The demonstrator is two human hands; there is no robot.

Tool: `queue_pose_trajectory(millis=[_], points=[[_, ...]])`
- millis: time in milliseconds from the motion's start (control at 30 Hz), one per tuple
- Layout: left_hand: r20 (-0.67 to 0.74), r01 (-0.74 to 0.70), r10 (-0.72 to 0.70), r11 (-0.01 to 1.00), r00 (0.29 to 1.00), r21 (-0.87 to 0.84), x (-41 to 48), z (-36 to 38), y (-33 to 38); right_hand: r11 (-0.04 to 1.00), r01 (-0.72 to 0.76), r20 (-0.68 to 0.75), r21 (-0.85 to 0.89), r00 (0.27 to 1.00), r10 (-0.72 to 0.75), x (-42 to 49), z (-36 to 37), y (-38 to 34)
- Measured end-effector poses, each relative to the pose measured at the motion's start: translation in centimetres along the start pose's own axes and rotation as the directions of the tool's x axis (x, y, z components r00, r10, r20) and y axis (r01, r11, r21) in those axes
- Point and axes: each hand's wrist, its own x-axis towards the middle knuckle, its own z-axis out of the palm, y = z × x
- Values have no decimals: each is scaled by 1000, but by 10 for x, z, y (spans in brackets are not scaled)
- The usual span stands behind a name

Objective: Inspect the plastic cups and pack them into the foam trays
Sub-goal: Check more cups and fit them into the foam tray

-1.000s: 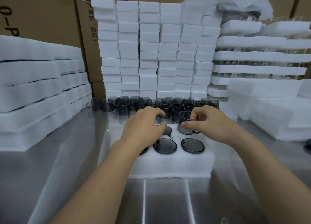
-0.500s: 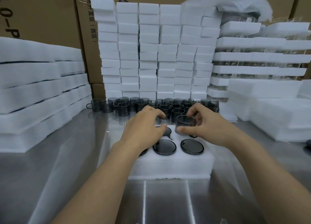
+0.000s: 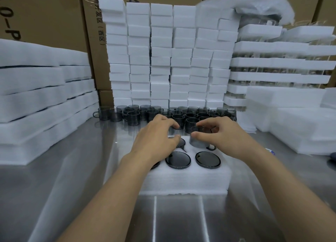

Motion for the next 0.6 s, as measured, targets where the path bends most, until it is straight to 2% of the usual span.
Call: queue_pose_trajectory(millis=[500, 600], points=[[14, -1, 1, 1000, 1000, 6, 2, 2, -2, 999, -34, 54, 39, 998, 32, 4, 1, 9], [20, 1, -1, 1000, 1000, 10, 1, 2, -1, 998, -64, 46, 1, 997, 64, 4, 1, 10]])
